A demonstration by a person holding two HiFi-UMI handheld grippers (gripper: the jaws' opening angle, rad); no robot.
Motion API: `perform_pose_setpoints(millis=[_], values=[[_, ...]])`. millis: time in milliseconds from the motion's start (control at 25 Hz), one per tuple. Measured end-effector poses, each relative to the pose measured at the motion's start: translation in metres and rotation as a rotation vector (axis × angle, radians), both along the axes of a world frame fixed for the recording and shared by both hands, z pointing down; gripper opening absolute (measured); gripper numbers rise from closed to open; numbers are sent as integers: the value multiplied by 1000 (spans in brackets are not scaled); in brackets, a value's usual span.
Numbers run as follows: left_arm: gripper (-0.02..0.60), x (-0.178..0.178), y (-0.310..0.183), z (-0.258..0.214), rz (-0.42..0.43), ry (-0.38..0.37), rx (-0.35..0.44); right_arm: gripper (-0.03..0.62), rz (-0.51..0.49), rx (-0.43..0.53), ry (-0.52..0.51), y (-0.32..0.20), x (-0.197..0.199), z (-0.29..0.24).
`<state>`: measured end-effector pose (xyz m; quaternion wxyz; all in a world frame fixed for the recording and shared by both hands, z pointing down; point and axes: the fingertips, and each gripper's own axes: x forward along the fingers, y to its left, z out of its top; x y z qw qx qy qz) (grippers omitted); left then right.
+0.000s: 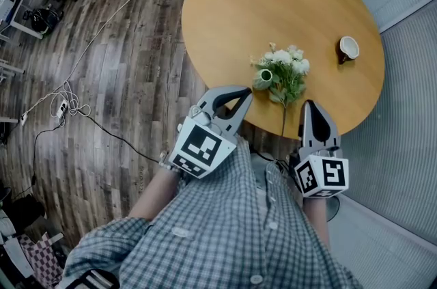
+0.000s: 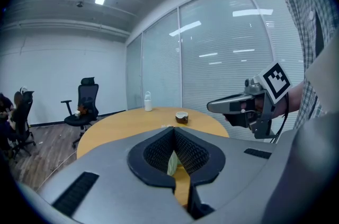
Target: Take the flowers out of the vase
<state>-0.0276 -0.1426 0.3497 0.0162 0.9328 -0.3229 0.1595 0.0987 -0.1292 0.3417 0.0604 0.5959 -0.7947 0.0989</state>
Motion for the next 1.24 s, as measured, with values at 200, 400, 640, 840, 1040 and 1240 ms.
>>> perform_pose_setpoints(millis=[200, 400, 640, 840, 1040, 1240], values=[[9, 4, 0, 2, 7, -4, -2, 11, 5, -3, 0, 1, 4, 3], [8, 4, 0, 2, 5, -2, -2, 11, 9, -3, 5, 2, 5, 3], [9, 7, -1, 4, 8, -5, -1, 11, 3, -11, 13, 2, 6, 7], [8, 8, -1, 5, 4, -5, -1, 11, 6, -16, 8, 2, 8, 9], [8, 7, -2, 2, 2, -6, 3, 11, 8, -19, -2, 3, 7, 8], [9, 7, -1, 1, 5, -5, 5, 11, 3, -24, 1, 5, 6, 8]])
